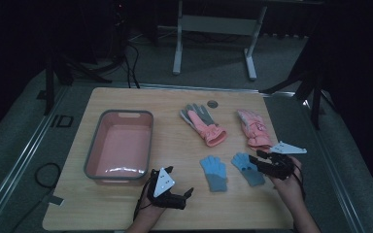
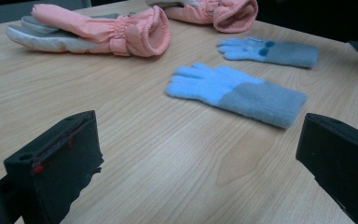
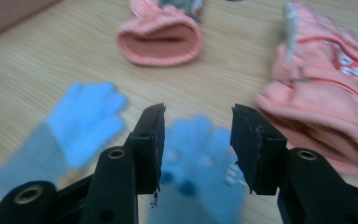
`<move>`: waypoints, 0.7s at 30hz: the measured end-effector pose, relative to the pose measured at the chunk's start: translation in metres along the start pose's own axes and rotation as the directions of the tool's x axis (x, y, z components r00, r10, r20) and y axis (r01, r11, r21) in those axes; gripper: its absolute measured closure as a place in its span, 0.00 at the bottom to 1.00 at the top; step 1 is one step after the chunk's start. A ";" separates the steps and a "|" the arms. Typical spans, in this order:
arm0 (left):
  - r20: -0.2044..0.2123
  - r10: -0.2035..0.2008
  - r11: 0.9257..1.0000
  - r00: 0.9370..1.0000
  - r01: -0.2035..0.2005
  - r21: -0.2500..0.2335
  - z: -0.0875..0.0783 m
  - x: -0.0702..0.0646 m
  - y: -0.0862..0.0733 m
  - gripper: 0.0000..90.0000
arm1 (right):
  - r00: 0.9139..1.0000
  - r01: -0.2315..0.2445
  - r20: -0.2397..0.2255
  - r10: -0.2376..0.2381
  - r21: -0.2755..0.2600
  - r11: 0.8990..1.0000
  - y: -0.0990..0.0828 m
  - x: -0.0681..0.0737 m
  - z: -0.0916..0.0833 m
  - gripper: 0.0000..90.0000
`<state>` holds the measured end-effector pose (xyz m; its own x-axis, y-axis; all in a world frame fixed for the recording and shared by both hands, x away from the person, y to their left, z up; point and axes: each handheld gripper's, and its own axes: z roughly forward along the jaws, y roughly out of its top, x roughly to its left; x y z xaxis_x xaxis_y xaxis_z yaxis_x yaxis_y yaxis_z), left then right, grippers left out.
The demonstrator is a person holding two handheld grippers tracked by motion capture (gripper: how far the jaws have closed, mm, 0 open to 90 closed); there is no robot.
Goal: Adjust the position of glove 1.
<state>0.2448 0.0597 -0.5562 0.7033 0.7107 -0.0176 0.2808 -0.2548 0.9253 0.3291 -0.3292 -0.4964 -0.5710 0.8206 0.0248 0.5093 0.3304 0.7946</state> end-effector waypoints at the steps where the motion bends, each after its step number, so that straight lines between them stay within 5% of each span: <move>1: 0.000 0.001 1.000 1.000 -0.001 0.001 0.000 0.000 0.000 0.00 | 1.000 0.005 -0.013 -0.005 0.009 1.000 -0.003 -0.005 0.000 0.60; 7: -0.002 0.001 1.000 1.000 -0.001 0.003 0.000 0.000 0.000 0.00 | 0.998 0.043 -0.053 -0.041 0.036 0.998 -0.013 -0.019 0.009 0.61; 14: -0.001 0.000 1.000 1.000 0.000 0.002 0.000 0.000 0.000 0.00 | 0.994 0.085 -0.066 -0.081 0.052 0.995 -0.016 -0.014 0.025 0.61; 21: 0.000 0.000 1.000 1.000 0.000 0.002 0.000 0.000 0.000 0.00 | 0.993 0.078 -0.102 -0.067 0.105 0.991 -0.031 -0.007 0.041 0.66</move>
<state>0.2448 0.0597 -0.5562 0.7031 0.7108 -0.0175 0.2822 -0.2565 0.9244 0.3439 -0.3258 -0.5459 -0.6667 0.7446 0.0331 0.5281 0.4406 0.7260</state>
